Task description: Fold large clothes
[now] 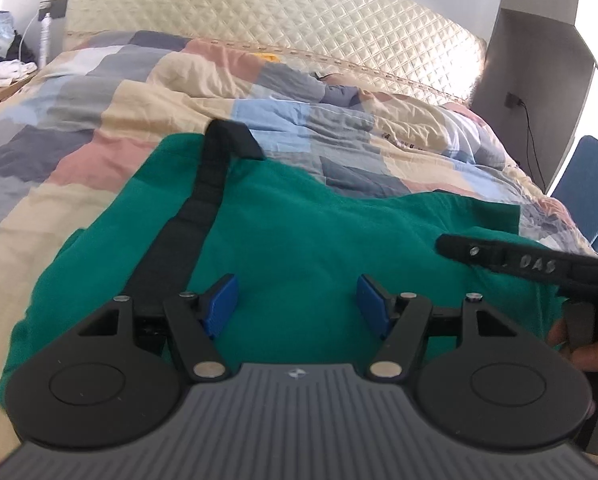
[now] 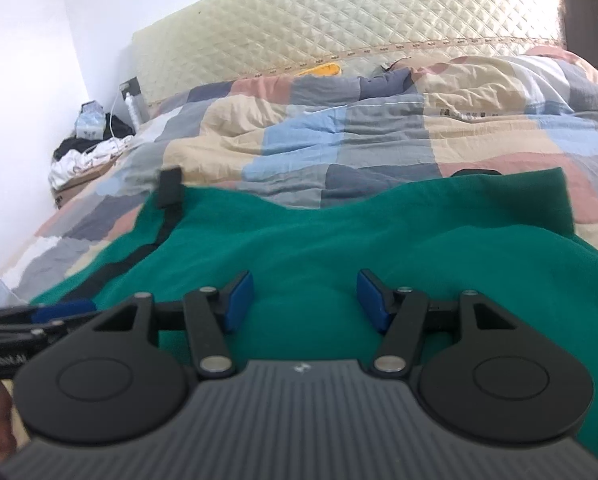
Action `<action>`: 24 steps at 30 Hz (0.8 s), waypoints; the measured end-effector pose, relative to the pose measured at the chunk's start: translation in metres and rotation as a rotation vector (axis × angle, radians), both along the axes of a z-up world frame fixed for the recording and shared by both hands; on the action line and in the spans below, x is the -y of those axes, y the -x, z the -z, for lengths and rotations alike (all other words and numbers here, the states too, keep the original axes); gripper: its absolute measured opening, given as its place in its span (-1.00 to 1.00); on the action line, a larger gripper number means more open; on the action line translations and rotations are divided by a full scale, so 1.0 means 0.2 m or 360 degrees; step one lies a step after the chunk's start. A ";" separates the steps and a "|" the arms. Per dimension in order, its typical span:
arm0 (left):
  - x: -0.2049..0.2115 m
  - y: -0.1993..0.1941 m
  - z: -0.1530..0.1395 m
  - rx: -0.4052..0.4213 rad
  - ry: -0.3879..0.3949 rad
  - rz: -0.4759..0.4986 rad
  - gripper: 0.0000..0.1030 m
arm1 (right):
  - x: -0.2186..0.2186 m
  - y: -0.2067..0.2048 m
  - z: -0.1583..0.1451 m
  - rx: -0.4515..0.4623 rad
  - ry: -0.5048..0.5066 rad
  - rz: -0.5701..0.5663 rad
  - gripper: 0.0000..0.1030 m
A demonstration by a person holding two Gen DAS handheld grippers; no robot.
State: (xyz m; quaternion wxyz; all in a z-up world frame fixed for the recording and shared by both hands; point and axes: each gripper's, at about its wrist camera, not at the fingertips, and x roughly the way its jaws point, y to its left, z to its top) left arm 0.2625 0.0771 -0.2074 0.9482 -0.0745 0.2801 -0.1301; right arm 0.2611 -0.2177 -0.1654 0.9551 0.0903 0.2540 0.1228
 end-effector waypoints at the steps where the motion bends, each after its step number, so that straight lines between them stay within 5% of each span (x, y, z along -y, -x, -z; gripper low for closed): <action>1: -0.01 0.03 -0.02 0.0001 -0.0003 -0.0006 0.37 | 0.01 0.04 -0.02 -0.0001 -0.0014 0.0011 0.17; 16: 0.14 0.51 -0.23 0.0115 -0.0157 0.0018 0.37 | 0.15 0.45 -0.16 -0.0097 -0.0200 0.0126 0.19; 24: 0.11 0.53 -0.14 -0.0090 -0.0073 -0.0073 0.38 | 0.24 0.46 -0.05 -0.0317 -0.0470 0.0213 0.27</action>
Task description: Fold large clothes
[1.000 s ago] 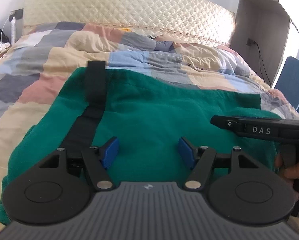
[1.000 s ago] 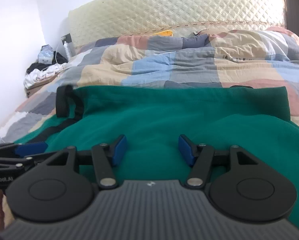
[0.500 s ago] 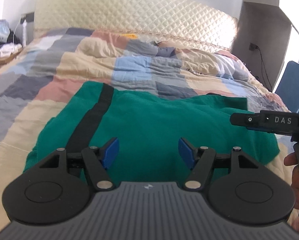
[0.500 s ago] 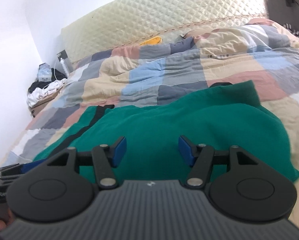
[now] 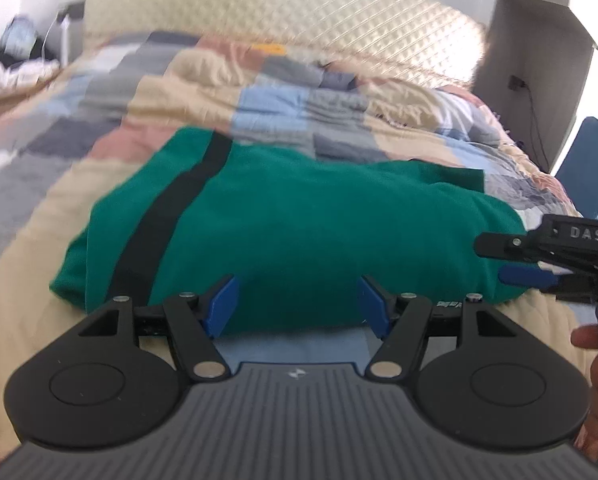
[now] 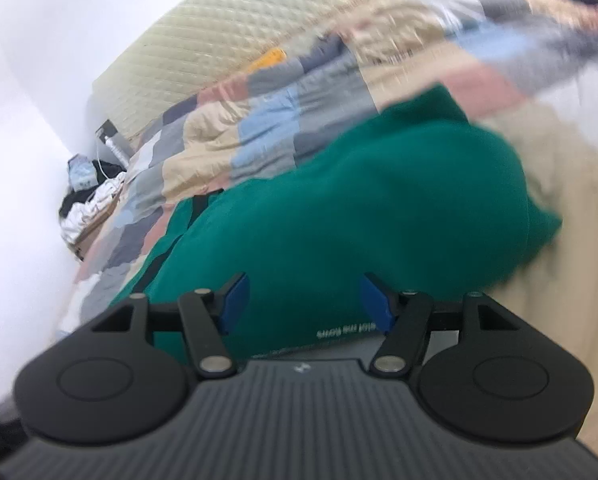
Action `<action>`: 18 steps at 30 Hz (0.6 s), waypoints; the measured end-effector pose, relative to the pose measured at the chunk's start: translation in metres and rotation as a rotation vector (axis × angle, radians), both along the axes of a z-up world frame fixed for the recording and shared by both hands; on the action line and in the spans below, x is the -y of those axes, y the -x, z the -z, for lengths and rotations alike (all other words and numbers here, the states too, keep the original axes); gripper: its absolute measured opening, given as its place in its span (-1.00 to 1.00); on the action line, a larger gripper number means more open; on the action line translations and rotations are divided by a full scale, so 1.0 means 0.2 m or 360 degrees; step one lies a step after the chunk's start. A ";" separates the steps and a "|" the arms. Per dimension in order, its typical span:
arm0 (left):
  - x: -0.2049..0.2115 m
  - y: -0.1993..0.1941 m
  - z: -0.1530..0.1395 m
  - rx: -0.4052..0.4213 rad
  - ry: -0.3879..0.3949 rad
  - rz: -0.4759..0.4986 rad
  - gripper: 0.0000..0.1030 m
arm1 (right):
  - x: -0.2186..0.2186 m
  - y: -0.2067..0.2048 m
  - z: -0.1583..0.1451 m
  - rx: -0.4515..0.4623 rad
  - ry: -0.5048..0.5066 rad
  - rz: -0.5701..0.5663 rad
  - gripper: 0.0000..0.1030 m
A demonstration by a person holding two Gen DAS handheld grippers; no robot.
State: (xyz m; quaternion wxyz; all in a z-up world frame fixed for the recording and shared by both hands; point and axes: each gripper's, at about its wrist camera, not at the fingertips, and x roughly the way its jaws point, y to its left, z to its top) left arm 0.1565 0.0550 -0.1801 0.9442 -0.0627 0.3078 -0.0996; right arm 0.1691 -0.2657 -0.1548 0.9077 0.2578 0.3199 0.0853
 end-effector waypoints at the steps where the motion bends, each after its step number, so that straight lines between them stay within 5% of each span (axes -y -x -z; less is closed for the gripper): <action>1: -0.01 -0.02 0.01 -0.0027 0.0028 -0.0012 0.38 | 0.01 -0.01 0.02 -0.0024 -0.0050 0.0010 0.27; 6: -0.09 -0.12 0.09 -0.0157 0.0181 -0.0077 0.53 | 0.05 -0.07 0.12 -0.0145 -0.0270 0.0060 0.28; 9: -0.16 -0.18 0.14 -0.0233 0.0272 -0.0130 0.62 | 0.08 -0.09 0.19 -0.0196 -0.0467 0.0112 0.82; 18: -0.40 -0.28 0.29 -0.0502 0.0916 -0.0243 0.83 | 0.13 -0.11 0.42 -0.0417 -0.1074 0.0204 0.81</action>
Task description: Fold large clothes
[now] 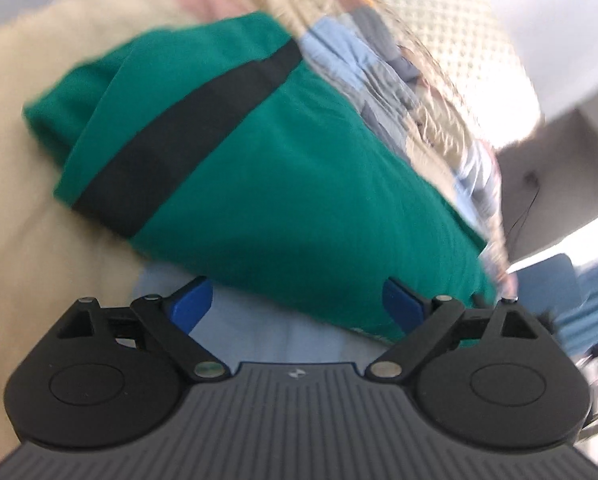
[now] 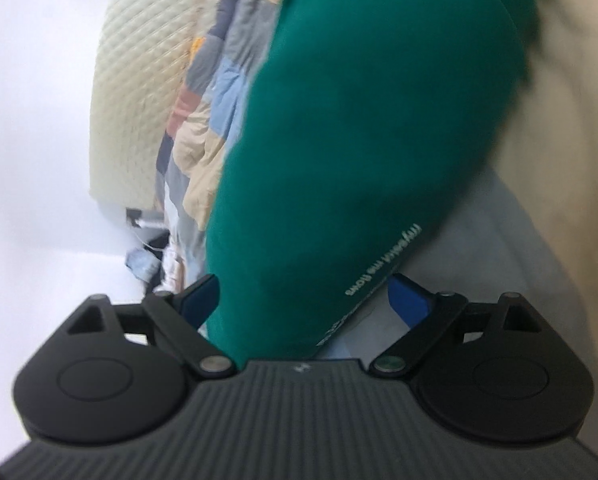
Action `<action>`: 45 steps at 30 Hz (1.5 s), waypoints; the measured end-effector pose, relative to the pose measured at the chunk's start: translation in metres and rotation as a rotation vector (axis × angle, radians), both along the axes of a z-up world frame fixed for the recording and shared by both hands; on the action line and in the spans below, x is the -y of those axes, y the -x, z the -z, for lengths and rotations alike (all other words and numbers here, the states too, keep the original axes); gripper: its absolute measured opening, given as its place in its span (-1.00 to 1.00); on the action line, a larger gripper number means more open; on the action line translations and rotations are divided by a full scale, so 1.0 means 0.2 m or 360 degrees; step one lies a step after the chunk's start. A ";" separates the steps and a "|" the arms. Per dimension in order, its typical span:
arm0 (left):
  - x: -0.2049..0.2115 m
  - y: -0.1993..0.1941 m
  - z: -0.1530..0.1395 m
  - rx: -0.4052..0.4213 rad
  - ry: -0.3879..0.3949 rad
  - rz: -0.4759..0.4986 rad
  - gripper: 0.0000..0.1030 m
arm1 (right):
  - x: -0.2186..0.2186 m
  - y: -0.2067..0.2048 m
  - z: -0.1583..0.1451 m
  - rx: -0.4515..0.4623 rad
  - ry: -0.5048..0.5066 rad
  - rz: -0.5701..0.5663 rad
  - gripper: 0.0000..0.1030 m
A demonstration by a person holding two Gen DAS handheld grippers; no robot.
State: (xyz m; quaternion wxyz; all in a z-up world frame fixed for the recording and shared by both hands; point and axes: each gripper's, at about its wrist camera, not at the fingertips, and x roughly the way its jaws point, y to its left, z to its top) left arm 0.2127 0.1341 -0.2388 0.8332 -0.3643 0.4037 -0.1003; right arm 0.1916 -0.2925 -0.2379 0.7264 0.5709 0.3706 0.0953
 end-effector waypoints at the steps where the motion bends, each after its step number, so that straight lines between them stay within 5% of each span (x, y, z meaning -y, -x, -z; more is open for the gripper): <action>1: -0.03 0.00 0.02 -0.0027 0.0076 -0.0034 0.83 | 0.00 -0.01 0.02 -0.0019 -0.0045 0.0021 0.82; 7: -0.21 -0.04 0.26 -0.0161 0.0770 -0.0301 0.84 | 0.03 -0.07 0.10 -0.0053 -0.0117 0.0107 0.80; 14: -0.33 -0.10 0.38 -0.0152 0.0964 -0.0532 0.81 | 0.07 0.00 0.08 -0.0024 -0.0122 0.0299 0.80; 19: -0.30 -0.14 0.36 -0.0113 0.0846 -0.0510 0.74 | 0.11 -0.02 0.12 -0.0001 -0.0179 0.0342 0.84; 23: -0.30 -0.17 0.33 -0.0081 0.0716 -0.0503 0.36 | 0.08 -0.07 0.11 0.0020 -0.0105 0.0312 0.77; 28: -0.29 -0.17 0.22 0.0057 0.0520 -0.0454 -0.28 | 0.07 -0.06 0.01 0.0093 0.0032 0.0290 0.13; 31: -0.26 -0.14 0.11 0.0150 0.0394 -0.0402 -0.46 | 0.07 -0.04 -0.05 0.0135 0.0106 0.0274 -0.18; 40: -0.19 0.12 -0.14 0.0276 0.0286 -0.0290 -0.51 | 0.13 0.21 -0.30 0.0314 0.0341 0.0239 -0.56; 45: -0.16 0.33 -0.24 0.0271 0.0278 -0.0266 -0.51 | 0.19 0.37 -0.35 0.0363 0.0323 0.0225 -0.73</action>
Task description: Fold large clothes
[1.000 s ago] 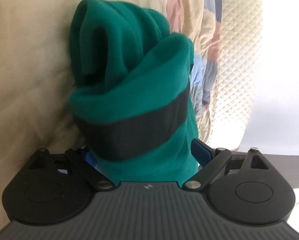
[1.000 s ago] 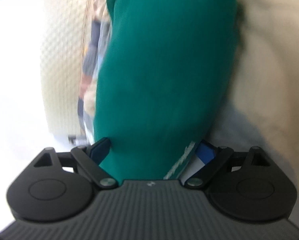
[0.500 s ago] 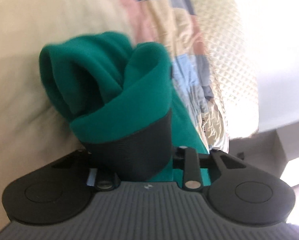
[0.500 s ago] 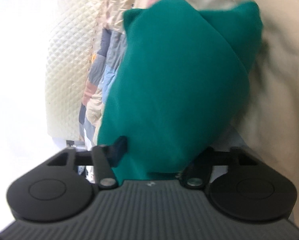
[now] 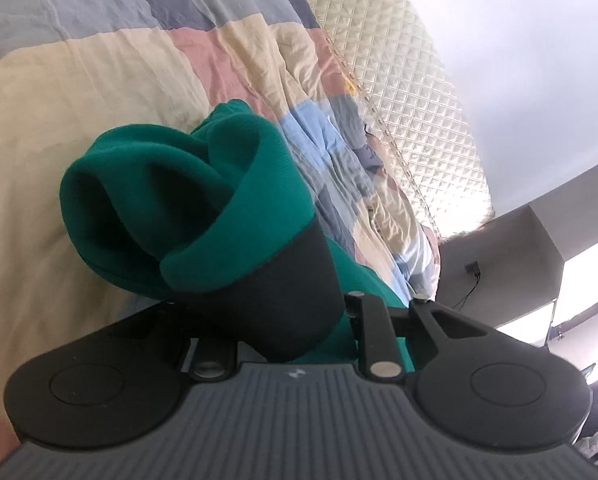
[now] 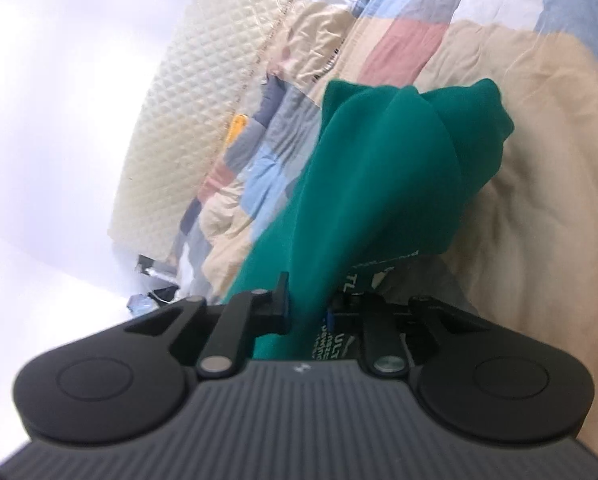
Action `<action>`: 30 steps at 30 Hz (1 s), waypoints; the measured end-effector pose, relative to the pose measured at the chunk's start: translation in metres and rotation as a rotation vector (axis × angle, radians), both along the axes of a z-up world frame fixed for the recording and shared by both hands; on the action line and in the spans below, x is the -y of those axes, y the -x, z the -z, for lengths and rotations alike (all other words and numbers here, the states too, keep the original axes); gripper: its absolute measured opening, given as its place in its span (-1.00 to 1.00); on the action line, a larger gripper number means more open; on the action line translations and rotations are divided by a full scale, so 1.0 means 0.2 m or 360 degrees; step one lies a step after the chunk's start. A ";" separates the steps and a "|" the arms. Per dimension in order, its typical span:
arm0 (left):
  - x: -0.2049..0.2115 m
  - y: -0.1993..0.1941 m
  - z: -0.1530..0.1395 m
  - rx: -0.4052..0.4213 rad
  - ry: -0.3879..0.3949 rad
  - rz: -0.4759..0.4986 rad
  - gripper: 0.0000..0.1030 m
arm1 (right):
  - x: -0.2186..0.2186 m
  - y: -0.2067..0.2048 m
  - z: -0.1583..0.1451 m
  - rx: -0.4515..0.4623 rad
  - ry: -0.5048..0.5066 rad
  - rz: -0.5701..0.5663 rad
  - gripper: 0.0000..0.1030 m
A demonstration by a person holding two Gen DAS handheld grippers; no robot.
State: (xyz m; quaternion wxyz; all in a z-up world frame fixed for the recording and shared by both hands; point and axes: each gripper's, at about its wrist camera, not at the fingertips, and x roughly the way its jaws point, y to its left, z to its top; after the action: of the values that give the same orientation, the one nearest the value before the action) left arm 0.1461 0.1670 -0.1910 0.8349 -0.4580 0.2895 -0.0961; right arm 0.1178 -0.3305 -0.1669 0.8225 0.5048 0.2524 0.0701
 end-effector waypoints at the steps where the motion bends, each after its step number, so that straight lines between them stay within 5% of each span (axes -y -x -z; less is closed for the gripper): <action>1: 0.01 0.04 -0.01 0.0000 -0.0016 0.0003 -0.51 | 0.00 0.04 -0.01 -0.0004 0.0025 -0.0006 -0.75; 11: -0.01 0.41 -0.03 -0.0007 0.0001 0.0025 -0.46 | 0.01 0.29 -0.08 0.0040 0.0075 -0.0041 -0.79; 17: -0.05 0.25 -0.05 -0.0013 0.0125 0.0028 -0.09 | -0.01 0.08 -0.17 0.0027 0.0070 -0.0061 -0.60; 22: -0.07 0.07 -0.10 0.0070 0.0213 0.0000 0.06 | -0.01 -0.07 -0.27 0.0154 0.0066 -0.0047 -0.04; 30: -0.06 -0.25 -0.11 0.0094 0.0199 0.0038 0.13 | -0.04 -0.44 -0.32 0.0144 0.0280 -0.0088 -0.05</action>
State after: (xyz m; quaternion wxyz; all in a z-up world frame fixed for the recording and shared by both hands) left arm 0.1967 0.1780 -0.1680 0.8116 -0.5029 0.2636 -0.1373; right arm 0.2051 -0.3225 -0.1034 0.8719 0.4199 0.2341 0.0931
